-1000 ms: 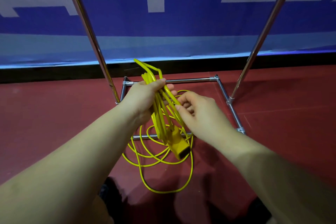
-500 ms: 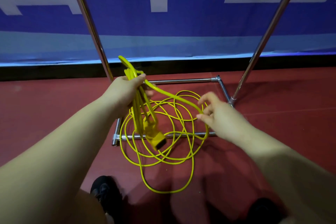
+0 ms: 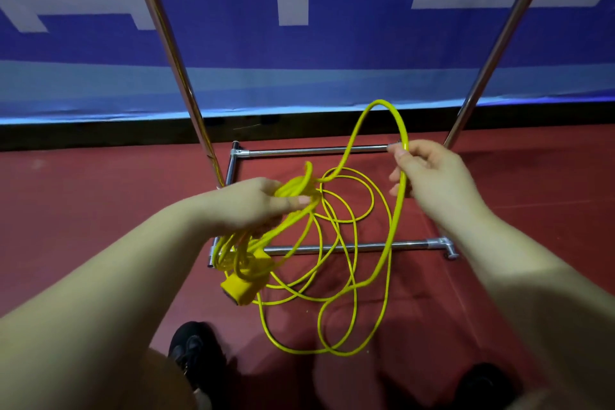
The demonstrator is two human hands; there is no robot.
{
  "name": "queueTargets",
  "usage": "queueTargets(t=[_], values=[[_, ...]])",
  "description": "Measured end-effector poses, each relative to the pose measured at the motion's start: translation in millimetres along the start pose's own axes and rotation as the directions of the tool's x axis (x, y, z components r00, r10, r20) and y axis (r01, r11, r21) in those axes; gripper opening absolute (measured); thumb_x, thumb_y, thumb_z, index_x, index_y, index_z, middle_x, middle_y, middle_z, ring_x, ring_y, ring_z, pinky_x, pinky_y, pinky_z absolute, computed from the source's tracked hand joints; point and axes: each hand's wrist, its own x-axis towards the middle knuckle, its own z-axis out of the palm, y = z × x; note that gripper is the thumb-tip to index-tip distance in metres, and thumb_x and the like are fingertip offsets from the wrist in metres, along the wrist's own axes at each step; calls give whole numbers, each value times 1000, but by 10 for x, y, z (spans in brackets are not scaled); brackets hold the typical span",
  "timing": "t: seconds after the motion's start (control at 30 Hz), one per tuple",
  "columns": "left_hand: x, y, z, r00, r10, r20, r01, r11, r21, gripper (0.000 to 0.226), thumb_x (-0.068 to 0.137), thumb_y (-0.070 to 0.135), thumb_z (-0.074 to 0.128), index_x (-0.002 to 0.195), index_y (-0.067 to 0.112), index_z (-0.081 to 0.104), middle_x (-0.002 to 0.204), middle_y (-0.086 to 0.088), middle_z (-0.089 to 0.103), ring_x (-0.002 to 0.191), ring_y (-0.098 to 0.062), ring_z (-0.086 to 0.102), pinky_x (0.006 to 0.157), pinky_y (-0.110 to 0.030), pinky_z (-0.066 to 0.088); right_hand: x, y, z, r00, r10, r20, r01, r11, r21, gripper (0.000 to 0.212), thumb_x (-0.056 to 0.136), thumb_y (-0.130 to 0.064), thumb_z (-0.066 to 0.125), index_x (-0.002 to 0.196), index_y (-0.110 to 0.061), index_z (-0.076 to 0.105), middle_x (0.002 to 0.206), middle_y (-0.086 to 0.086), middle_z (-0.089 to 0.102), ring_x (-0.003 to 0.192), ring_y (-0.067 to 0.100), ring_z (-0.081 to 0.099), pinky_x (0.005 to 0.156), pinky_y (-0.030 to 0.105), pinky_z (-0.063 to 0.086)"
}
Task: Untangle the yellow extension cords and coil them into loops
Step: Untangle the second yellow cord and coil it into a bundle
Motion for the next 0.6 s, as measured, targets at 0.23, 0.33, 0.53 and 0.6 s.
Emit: queueTargets(t=[0.23,0.33,0.53,0.6], values=[[-36,155,198,978,91,188,-117,985,128,50,67,53,69,80,6,59,60,2,42,55,-13,41,56,-25,37,-120,-40,147,928,-51,369,117,980,-160,23,93,-10,51,107,-27,58,96,16,65,58,8,51,58,21,51],[-17,196,199,971,148,190,-168,982,91,30,76,46,68,56,28,55,48,11,39,44,-9,38,46,-18,34,-164,-77,138,872,-30,489,143,971,-194,18,96,-17,47,105,-26,61,81,9,69,48,3,49,55,17,45],[6,216,170,966,230,119,-239,969,68,33,70,50,61,67,18,55,51,5,39,47,-12,34,45,-20,30,-205,-176,52,764,140,630,-53,987,-155,23,96,-32,43,90,-24,64,40,-1,35,36,9,33,43,22,32],[13,206,180,961,255,110,-263,963,60,33,69,50,63,65,18,55,50,5,40,47,-12,34,44,-20,29,-215,-197,33,717,203,667,-115,978,-174,23,96,-34,43,87,-22,60,38,-9,41,32,5,35,38,19,31]])
